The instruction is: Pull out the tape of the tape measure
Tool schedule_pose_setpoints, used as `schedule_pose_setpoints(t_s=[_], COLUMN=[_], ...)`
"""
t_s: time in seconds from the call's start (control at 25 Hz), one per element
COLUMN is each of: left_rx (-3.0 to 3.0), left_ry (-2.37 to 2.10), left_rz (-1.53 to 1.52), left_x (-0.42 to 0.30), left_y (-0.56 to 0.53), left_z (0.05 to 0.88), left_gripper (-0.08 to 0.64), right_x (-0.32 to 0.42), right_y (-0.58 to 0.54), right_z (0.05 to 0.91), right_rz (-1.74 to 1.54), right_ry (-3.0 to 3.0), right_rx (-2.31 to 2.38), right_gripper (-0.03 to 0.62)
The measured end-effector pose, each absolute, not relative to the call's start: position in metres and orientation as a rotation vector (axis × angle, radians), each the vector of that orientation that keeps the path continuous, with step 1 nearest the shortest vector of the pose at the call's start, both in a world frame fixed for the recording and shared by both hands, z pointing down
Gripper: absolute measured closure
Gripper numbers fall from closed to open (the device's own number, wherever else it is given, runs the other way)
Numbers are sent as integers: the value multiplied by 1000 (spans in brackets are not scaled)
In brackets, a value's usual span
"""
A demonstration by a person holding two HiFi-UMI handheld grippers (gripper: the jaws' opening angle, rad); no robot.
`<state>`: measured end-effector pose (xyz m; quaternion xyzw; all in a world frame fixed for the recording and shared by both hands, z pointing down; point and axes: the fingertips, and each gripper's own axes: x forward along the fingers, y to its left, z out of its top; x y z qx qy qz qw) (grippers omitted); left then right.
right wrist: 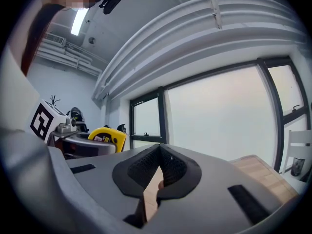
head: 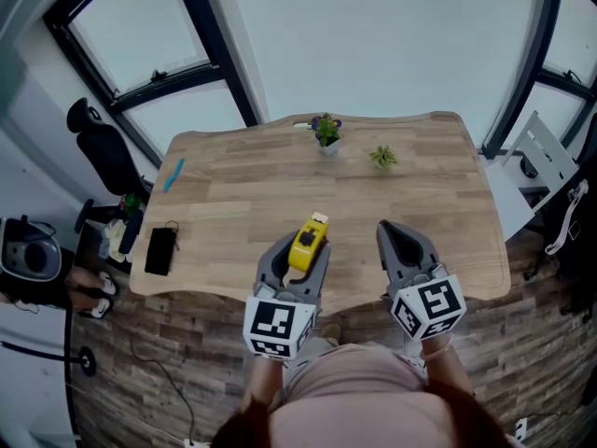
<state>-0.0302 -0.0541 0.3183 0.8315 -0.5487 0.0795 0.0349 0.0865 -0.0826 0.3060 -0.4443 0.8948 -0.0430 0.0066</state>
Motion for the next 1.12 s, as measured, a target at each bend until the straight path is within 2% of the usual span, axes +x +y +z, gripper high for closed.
schedule_pose_setpoints(t_s=[0.52,1.12], left_rx=[2539,2550], left_ry=[-1726,-1726], left_rz=[184,193], left_x=[-4,-2], left_y=[-25,-15], left_z=[300,294], left_gripper=[390,390], right_x=[118,122], right_y=[-54,-44], right_z=[294,291], right_rz=[-98,-69], right_ry=[2786,2750], right_rx=[-1405,-1427], right_gripper=[594,594])
